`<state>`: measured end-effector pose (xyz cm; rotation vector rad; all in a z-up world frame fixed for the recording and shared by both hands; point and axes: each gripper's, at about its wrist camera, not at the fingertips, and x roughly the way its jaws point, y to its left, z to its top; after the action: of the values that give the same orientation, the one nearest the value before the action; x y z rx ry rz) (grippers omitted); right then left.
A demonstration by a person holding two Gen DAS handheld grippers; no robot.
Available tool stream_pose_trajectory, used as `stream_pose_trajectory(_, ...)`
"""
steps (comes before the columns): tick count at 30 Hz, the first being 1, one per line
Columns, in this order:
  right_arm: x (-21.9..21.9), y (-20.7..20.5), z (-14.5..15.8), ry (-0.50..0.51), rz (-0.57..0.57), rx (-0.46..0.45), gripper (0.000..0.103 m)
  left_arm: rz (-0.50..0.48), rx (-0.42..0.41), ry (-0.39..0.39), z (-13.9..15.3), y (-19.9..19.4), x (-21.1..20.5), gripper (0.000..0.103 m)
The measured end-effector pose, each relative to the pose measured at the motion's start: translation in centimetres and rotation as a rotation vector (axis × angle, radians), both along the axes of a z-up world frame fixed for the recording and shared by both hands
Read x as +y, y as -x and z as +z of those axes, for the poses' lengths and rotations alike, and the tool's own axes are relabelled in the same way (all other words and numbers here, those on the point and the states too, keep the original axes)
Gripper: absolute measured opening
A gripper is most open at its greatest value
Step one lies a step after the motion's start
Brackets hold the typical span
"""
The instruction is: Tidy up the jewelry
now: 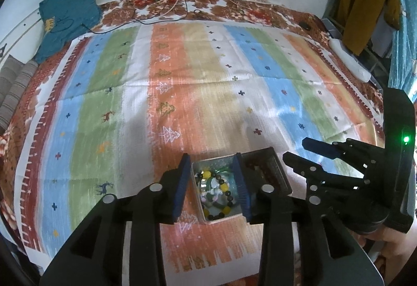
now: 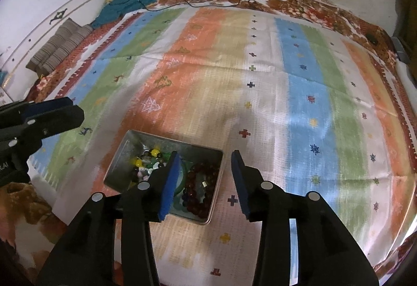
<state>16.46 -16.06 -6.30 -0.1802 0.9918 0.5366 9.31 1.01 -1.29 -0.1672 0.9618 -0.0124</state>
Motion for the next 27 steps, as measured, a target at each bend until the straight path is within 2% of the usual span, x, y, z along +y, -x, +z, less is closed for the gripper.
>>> stream_pose_trajectory(2,-0.2,0.5,0.3,-0.004,0.003,-0.011,0.047,-0.006,-0.006,0.001,0.1,0.6,-0.1,0.036)
stream_pose_trajectory(4,-0.4,1.0,0.5,-0.007,0.006,-0.014,0.048,-0.009,-0.010,-0.002,0.2,1.1,-0.1,0.043)
stream_pose_trajectory(10,-1.1,2.2,1.0,-0.019,0.007,-0.020,0.059,-0.022,-0.009,-0.019,0.1,2.7,-0.3,0.056)
stream_pose_trajectory(17,-1.5,3.6,1.4,-0.025,0.020,-0.027,0.070,-0.039,-0.002,-0.043,-0.1,4.3,-0.9,0.064)
stream_pose_trajectory(19,-1.8,3.9,1.3,-0.018,0.018,-0.023,0.070,-0.040,-0.009,-0.043,0.0,4.7,-0.9,0.069)
stream_pose_trajectory(23,-2.2,4.5,1.8,-0.042,0.021,-0.027,0.076,-0.048,-0.021,-0.045,0.1,5.7,-1.1,0.072)
stream_pose_trajectory(27,-2.4,5.4,1.9,-0.018,0.024,-0.051,0.085,-0.044,-0.030,-0.063,0.1,6.4,-1.1,0.077)
